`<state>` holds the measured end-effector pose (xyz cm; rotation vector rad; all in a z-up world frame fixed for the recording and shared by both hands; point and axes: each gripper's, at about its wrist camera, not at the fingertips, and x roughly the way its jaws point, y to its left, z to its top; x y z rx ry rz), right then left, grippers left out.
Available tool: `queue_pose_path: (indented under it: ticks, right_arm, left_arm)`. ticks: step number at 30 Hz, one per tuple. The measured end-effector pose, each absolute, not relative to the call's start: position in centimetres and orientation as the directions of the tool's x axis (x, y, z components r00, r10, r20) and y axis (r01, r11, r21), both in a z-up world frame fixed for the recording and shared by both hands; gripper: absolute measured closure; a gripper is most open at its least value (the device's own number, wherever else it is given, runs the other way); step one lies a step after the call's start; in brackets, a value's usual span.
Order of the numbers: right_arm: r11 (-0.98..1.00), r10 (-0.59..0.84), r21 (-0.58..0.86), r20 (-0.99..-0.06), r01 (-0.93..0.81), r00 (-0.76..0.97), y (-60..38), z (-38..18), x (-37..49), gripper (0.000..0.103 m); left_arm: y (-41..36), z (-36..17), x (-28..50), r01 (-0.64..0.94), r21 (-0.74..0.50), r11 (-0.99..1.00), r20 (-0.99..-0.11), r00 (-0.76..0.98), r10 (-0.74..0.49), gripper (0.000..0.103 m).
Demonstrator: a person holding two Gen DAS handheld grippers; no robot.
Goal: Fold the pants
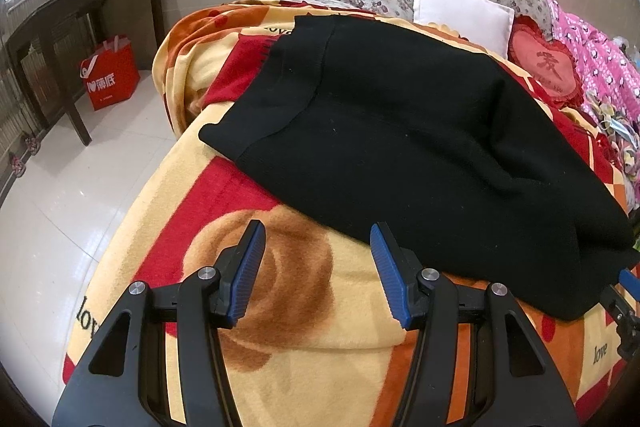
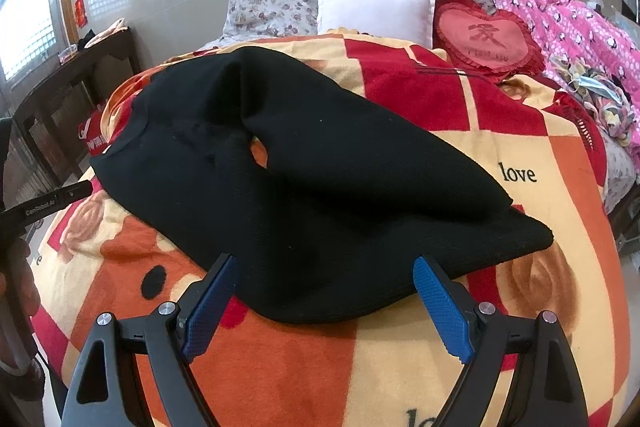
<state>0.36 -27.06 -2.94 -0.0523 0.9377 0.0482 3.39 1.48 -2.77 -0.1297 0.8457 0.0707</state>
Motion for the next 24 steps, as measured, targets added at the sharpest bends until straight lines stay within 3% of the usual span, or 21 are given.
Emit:
queue_pose_path:
  ticks: [14,24]
  right_arm:
    - [0.998,0.016,-0.02,-0.816,-0.056,0.578,-27.6,-3.3,0.4,0.015]
    - [1.0,0.001,-0.007,-0.807,-0.012,0.591,-31.1,-2.2,-3.0,0.015]
  left_arm:
    - [1.1,-2.8,3.9,-0.102,-0.094,0.99,-0.759,0.651,-0.005,0.048]
    - [7.0,-3.9,7.4,-0.226,-0.32,0.92,-0.794,0.594,-0.13,0.048]
